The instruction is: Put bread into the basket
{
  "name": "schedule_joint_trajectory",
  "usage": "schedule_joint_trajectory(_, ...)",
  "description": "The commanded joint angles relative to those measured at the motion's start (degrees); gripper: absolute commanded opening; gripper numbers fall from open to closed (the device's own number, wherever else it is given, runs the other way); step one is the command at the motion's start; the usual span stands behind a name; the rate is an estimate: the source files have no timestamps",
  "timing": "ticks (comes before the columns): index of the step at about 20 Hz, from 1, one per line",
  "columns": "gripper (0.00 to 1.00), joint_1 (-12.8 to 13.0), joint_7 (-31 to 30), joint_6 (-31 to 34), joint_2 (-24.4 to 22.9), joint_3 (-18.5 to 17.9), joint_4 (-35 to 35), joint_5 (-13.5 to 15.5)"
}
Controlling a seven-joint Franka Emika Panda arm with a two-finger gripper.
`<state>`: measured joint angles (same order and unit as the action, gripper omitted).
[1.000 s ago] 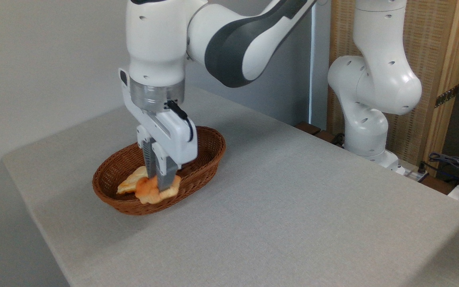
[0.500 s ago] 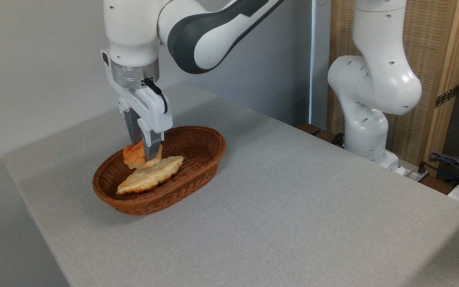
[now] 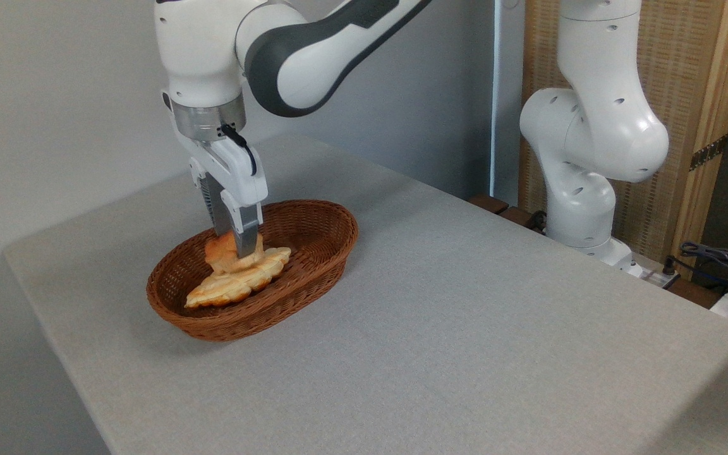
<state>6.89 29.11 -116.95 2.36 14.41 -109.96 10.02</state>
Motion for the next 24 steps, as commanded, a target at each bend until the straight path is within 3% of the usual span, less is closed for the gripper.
schedule_joint_trajectory(1, 1.00, 0.0, -2.4, -0.6, 0.2, 0.6, 0.2, -2.1)
schedule_joint_trajectory(7, 1.00, -0.4, -2.3, -0.6, -0.5, -0.5, 1.0, -2.3)
schedule_joint_trajectory(11, 1.00, -0.6, -2.0, 0.1, -1.7, -4.1, 2.8, -3.3)
schedule_joint_trajectory(17, 1.00, -0.7, -1.4, 0.3, -1.9, -10.2, 2.7, -8.7)
schedule_joint_trajectory(24, 1.00, -0.9, 0.6, 0.3, -1.5, -14.6, 2.7, -9.3)
